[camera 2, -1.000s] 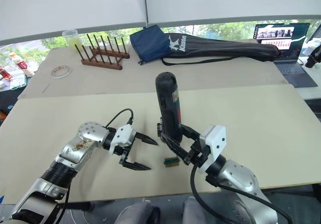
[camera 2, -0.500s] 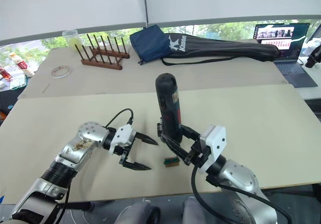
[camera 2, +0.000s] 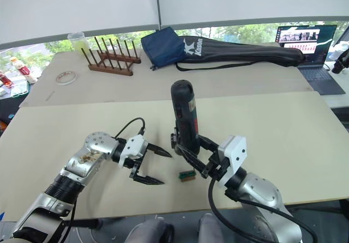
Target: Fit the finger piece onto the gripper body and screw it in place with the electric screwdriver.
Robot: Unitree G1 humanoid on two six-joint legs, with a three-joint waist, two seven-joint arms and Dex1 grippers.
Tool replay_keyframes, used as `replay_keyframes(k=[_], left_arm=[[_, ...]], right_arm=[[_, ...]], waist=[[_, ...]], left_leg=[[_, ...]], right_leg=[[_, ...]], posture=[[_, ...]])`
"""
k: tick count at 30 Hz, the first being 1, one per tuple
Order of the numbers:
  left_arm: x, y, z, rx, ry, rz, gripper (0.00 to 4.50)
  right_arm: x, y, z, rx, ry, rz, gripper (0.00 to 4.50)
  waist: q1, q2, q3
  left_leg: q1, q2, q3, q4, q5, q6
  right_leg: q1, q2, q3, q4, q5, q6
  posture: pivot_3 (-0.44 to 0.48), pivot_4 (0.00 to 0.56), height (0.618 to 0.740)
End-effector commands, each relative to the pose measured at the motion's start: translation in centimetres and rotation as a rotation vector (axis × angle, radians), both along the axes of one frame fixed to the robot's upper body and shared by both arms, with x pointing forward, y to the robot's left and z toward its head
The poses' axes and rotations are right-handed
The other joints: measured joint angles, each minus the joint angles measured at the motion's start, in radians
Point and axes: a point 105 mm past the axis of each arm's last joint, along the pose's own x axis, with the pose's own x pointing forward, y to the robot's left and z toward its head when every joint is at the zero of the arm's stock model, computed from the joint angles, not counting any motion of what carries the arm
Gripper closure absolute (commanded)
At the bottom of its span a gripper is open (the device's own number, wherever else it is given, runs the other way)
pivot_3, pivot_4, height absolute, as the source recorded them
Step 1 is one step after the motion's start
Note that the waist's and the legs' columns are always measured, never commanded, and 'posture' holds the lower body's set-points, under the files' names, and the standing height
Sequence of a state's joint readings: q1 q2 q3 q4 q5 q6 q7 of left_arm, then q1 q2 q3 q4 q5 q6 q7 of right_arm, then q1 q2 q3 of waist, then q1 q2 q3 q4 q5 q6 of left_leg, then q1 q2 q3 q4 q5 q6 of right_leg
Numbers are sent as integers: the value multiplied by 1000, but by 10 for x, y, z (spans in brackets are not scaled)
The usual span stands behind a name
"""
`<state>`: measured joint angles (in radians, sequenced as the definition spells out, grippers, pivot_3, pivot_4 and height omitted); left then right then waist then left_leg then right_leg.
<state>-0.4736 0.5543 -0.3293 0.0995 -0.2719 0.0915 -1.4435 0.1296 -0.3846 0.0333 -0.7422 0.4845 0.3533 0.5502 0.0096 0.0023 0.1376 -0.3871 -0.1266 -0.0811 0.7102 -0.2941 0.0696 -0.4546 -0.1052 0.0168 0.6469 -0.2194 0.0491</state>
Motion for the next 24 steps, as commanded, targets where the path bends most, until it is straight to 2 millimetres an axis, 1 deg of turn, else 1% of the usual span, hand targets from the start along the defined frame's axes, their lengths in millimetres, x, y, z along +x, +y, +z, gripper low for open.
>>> replay_keyframes(k=[1,12,21,24], left_arm=[[1,-3,13,-17,-47,-22,0],[2,-2,13,-14,-46,-14,0],[4,1,13,-17,-30,7,0],[3,2,12,-23,-12,11,0]], right_arm=[[-7,2,21,23,-103,18,2534],[-7,4,20,7,-119,33,2534],[-13,3,35,12,-132,48,2534],[-14,0,41,13,-132,40,2534]], waist=[[0,0,0],[0,0,0],[0,0,0],[0,0,0]], left_leg=[[0,0,0,0,0,0],[0,0,0,0,0,0],[0,0,0,0,0,0],[0,0,0,0,0,0]], right_leg=[[0,0,0,0,0,0],[0,0,0,0,0,0],[0,0,0,0,0,0],[0,0,0,0,0,0]], posture=[[0,150,740],[0,150,740],[0,150,740],[0,150,740]])
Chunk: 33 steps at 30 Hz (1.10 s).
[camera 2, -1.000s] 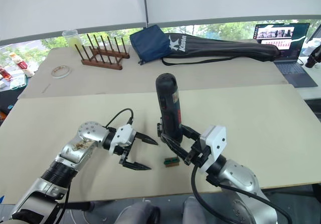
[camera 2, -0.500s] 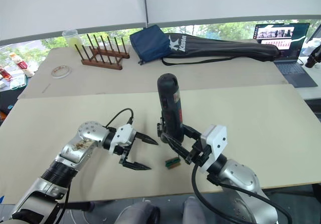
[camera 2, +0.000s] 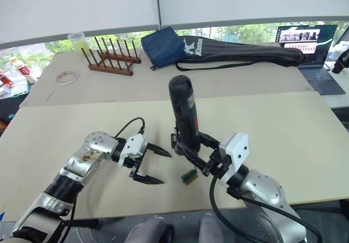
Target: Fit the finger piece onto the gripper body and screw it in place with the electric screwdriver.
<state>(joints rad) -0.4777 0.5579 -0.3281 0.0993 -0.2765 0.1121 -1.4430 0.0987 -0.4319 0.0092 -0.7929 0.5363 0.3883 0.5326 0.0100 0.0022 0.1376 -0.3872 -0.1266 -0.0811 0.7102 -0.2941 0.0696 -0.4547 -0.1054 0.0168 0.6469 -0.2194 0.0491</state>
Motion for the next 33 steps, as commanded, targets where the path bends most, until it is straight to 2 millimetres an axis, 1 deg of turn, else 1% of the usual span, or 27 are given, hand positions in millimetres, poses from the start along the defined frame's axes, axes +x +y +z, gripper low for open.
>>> replay_keyframes(k=[1,5,11,18,21,27,30,33], left_arm=[[2,2,11,-27,-23,4,0],[5,6,9,-27,-14,23,0],[9,5,15,-44,-4,24,0],[9,11,20,-23,32,-4,0],[16,11,25,-37,12,21,0],[33,11,29,-62,-34,85,0],[43,12,28,-61,-46,113,0],[48,13,28,-63,-55,126,0]], right_arm=[[-11,-1,30,29,-97,17,2534],[-14,-4,41,23,-109,24,2535],[-17,-7,61,15,-123,59,2535],[-12,-13,81,-32,-118,118,2535],[-9,-15,93,-46,-120,146,2535],[-2,-15,125,-38,-103,221,2536],[-1,-11,149,-40,-99,303,2537],[3,-4,166,-41,-113,350,2537]], waist=[[0,0,0],[0,0,0],[1,0,0],[0,-1,0],[0,-1,1],[1,-2,1],[0,-2,1],[-1,-3,2]], left_leg=[[0,0,0,0,0,0],[0,0,0,0,0,0],[0,0,0,0,0,0],[0,0,0,0,0,0],[0,0,0,0,0,0],[-1,0,0,1,0,1],[-2,0,1,1,-1,2],[-2,1,1,1,-1,2]], right_leg=[[0,0,0,0,0,0],[0,0,0,0,0,0],[0,-1,0,0,0,0],[0,-1,0,-1,0,0],[1,-1,0,-1,0,0],[1,-3,-1,-2,0,0],[0,-6,-1,-3,0,0],[0,-7,-1,-3,0,0]], posture=[[0,150,740],[0,150,740],[0,150,740],[0,150,740],[0,150,740],[0,150,740],[0,150,740],[0,150,740]])
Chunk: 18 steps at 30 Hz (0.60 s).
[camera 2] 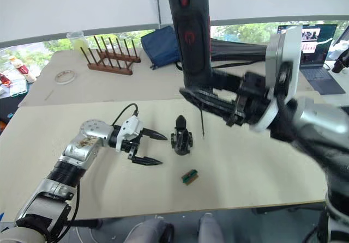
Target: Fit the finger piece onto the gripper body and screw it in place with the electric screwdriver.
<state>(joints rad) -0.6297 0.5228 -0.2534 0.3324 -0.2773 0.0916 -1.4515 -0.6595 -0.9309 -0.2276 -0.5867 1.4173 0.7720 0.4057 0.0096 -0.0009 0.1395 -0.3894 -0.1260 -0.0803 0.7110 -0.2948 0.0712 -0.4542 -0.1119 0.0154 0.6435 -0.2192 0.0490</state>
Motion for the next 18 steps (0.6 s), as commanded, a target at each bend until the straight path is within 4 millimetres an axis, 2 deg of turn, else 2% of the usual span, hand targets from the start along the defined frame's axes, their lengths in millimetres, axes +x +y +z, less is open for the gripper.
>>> replay_keyframes(k=[1,3,10,15,18], left_arm=[[8,-1,8,-17,-50,12,0],[12,-3,7,-24,-58,24,0],[23,-16,4,-48,-82,56,0],[25,-22,1,-53,-100,63,0],[26,-25,-2,-54,-104,68,0]], right_arm=[[-2,9,23,21,-38,74,2537],[2,17,29,15,-46,98,2537],[17,43,17,-2,-44,145,2538],[31,46,5,13,-45,131,2538],[39,48,-14,-9,-39,112,2539]], waist=[[0,0,0],[-2,0,0],[-1,-1,0],[-1,-2,1],[-2,-3,0]], left_leg=[[0,0,0,0,0,0],[0,0,0,0,0,0],[-3,0,0,2,-1,1],[-5,-1,0,4,-1,1],[-5,-1,0,4,0,1]], right_leg=[[0,0,0,0,0,0],[0,0,0,0,0,0],[-2,-1,0,3,0,0],[-4,0,-1,4,1,1],[-4,0,-2,4,1,1]], posture=[[0,150,740],[0,150,740],[0,150,740],[0,150,740],[0,150,740]])
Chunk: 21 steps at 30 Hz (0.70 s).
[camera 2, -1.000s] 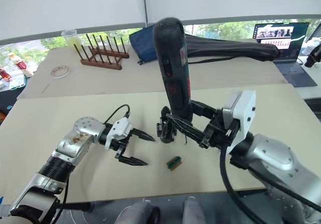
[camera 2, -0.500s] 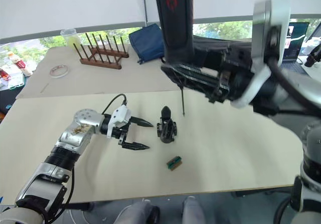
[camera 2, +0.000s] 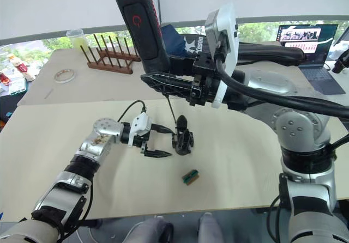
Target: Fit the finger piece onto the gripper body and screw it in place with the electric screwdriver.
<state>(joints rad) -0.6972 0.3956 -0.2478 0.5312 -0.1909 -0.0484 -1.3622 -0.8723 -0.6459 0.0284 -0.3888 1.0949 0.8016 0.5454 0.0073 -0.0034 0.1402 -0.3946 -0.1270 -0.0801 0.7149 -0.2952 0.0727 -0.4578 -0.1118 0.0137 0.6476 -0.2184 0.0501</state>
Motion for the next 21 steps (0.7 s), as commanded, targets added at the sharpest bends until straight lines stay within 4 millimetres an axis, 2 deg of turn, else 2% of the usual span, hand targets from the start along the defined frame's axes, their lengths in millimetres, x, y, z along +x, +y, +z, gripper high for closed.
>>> replay_keyframes(k=[1,6,21], left_arm=[[4,-4,9,-17,-50,2,0],[2,-9,5,-18,-51,-1,0],[6,-16,3,-21,-65,18,0]], right_arm=[[2,-2,-5,14,-77,-14,2539],[7,-4,-17,22,-72,-31,2539],[3,4,-24,58,-59,-8,2540]], waist=[[0,-1,0],[-7,-1,0],[-20,-1,0]], left_leg=[[0,0,0,0,0,0],[0,0,0,0,0,0],[0,0,0,0,0,0]], right_leg=[[0,0,0,0,0,0],[0,1,0,0,0,0],[-1,2,0,0,0,0]], posture=[[0,150,740],[0,150,740],[0,150,740]])
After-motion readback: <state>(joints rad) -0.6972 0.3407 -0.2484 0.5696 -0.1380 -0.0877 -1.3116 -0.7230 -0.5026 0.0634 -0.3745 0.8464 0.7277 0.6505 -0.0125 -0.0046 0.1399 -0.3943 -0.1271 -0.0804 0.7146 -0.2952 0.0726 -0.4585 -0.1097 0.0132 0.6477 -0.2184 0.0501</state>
